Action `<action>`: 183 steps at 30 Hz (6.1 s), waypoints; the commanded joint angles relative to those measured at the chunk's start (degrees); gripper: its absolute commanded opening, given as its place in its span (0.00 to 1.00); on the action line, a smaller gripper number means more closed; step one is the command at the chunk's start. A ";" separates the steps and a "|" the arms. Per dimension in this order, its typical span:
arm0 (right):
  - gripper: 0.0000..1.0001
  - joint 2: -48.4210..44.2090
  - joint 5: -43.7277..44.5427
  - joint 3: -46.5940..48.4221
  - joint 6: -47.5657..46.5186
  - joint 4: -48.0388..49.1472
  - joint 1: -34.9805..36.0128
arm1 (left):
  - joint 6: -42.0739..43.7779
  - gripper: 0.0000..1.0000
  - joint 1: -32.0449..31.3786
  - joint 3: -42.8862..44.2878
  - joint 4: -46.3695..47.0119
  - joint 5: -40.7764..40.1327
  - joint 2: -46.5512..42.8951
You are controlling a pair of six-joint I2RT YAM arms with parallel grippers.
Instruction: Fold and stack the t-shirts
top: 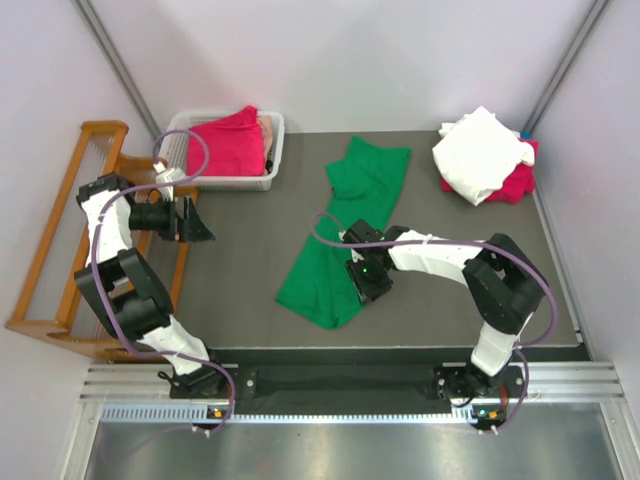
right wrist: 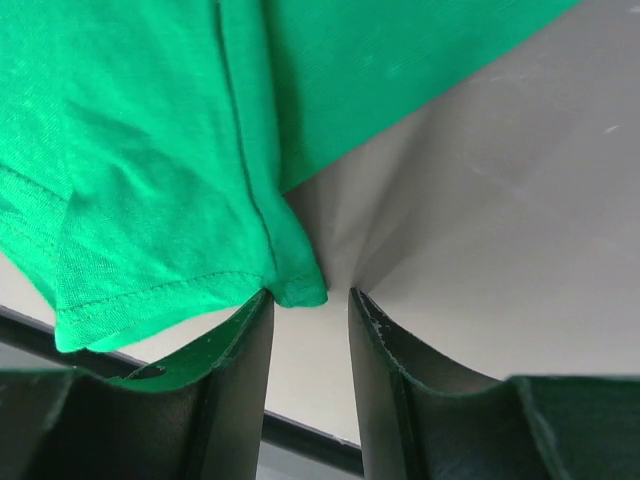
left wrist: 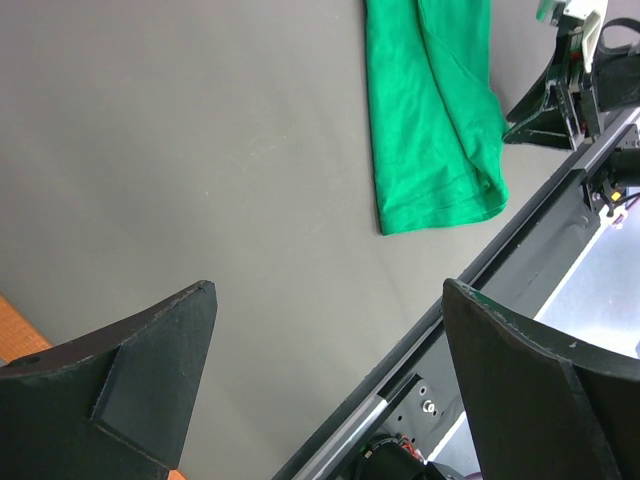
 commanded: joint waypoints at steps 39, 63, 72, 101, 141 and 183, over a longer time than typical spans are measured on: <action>0.00 -2.23 -3.55 14.15 -0.29 -1.99 4.21 | 2.66 0.99 0.05 -0.90 -7.62 1.90 0.67; 0.00 8.66 -9.70 23.38 -2.05 -3.57 11.06 | 2.14 0.99 0.05 -1.52 -5.95 1.55 0.67; 0.00 18.16 -12.34 32.96 -3.89 -5.33 12.56 | 3.28 0.99 0.13 -1.79 -6.65 1.19 0.85; 0.43 24.70 -12.80 46.61 -7.50 -11.32 13.35 | 5.03 0.99 0.05 0.06 -9.47 1.37 1.64; 0.42 4.89 -0.92 16.18 -8.02 -7.97 17.13 | -1.20 0.99 -13.05 -10.84 0.55 -0.39 -0.56; 0.52 12.54 2.08 17.33 -8.91 -4.63 21.61 | -1.47 0.98 -11.20 -8.29 -0.24 -2.32 -1.70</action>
